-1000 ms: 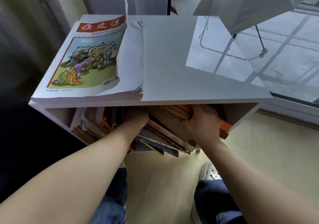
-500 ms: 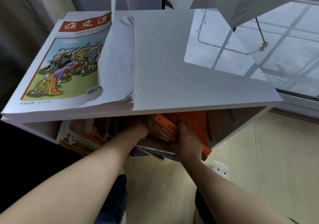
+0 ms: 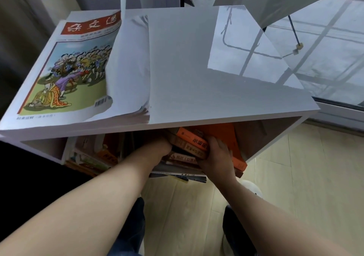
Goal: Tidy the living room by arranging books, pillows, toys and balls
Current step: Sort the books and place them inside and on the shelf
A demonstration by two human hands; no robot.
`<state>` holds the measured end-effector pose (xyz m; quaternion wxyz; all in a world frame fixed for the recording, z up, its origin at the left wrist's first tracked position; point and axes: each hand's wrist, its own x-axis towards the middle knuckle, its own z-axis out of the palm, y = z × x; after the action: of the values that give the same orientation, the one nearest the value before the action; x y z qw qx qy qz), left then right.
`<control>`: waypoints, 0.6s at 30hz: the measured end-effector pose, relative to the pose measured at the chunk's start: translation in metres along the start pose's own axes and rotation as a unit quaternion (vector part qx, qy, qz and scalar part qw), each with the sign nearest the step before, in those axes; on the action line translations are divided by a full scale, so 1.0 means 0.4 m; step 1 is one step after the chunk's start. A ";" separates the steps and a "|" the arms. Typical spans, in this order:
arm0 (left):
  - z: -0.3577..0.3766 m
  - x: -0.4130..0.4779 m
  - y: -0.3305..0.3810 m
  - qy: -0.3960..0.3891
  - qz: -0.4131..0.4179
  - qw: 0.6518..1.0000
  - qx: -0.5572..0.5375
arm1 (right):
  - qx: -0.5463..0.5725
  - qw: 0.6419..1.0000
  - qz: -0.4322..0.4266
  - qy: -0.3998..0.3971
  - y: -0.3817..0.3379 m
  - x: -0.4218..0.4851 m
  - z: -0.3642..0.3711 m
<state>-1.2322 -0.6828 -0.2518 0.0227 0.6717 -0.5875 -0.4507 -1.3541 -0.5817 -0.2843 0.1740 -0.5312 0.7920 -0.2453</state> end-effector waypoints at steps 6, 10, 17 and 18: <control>0.051 0.004 -0.013 -0.030 -0.074 0.989 -0.123 | 0.012 1.000 0.016 -0.006 -0.001 0.002 -0.010; 0.064 0.018 -0.021 0.028 -0.039 0.999 0.004 | 0.018 1.000 0.017 -0.010 0.004 0.001 -0.015; 0.115 0.012 0.001 0.067 -0.122 0.980 -0.143 | 0.043 0.999 0.019 -0.002 0.014 -0.003 -0.026; 0.107 0.019 -0.003 0.079 -0.121 0.972 -0.185 | 0.047 0.999 0.019 -0.004 0.016 -0.004 -0.026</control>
<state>-1.2589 -0.6674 -0.2824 0.1383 0.7552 -0.4051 -0.4965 -1.3640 -0.5761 -0.2793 0.2064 -0.5084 0.7887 -0.2774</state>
